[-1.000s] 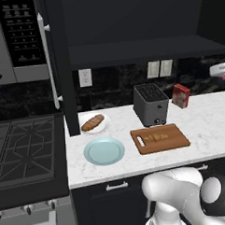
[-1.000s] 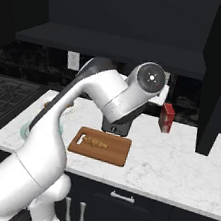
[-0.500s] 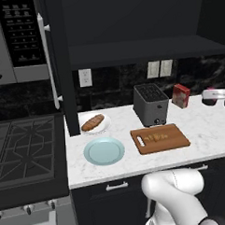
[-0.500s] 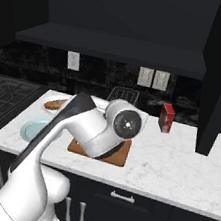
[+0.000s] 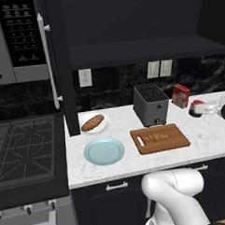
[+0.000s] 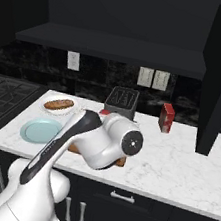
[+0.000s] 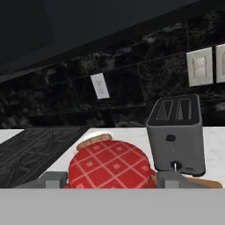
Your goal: From the different types of pastries on the counter, select a croissant and place it on the cutting board. Then retrieve a jar of jam from the cabinet and place it alongside the croissant on the cutting board.
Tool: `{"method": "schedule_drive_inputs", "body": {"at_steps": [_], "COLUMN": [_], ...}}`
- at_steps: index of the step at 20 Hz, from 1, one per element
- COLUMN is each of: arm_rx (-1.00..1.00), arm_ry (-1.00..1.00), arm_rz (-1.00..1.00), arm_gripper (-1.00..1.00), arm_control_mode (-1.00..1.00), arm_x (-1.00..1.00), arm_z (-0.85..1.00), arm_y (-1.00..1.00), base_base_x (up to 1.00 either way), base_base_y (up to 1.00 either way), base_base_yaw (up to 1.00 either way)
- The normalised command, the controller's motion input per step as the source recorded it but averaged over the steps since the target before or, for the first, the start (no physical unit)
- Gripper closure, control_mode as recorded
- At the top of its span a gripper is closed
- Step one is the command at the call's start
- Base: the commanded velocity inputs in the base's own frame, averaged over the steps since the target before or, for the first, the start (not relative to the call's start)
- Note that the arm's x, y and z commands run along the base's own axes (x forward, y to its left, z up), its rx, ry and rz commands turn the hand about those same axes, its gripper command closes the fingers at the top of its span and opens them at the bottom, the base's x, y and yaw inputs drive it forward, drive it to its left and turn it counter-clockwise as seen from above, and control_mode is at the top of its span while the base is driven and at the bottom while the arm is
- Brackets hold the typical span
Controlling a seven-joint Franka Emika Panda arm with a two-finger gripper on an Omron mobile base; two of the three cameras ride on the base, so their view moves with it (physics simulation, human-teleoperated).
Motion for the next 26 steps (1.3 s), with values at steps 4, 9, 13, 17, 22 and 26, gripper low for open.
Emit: {"method": "schedule_drive_inputs", "body": {"at_steps": [4, 9, 13, 17, 22, 26], "arm_rx": [0.0, 0.0, 0.0, 0.0, 0.0, 0.01], "arm_ry": [-0.02, -0.09, -0.04, -0.05, -0.06, -0.01], "arm_rz": [0.25, 0.13, 0.08, 0.1, 0.12, 0.12], "arm_gripper": [1.0, 1.0, 1.0, 1.0, 1.0, 1.0], "arm_control_mode": [-1.0, -1.0, -1.0, -1.0, -1.0, -1.0], "arm_x": [0.1, 0.17, 0.18, 0.36, 0.44, 0.37], "arm_z": [-0.32, -0.07, -0.05, -0.14, -0.18, -0.32], "arm_y": [0.03, 0.0, -0.01, 0.0, -0.06, -0.02], "base_base_x": [0.0, 0.0, 0.0, 0.0, 0.0, 0.0], "base_base_y": [0.0, 0.0, 0.0, 0.0, 0.0, 0.0], "base_base_yaw": [0.0, 0.0, 0.0, 0.0, 0.0, 0.0]}}
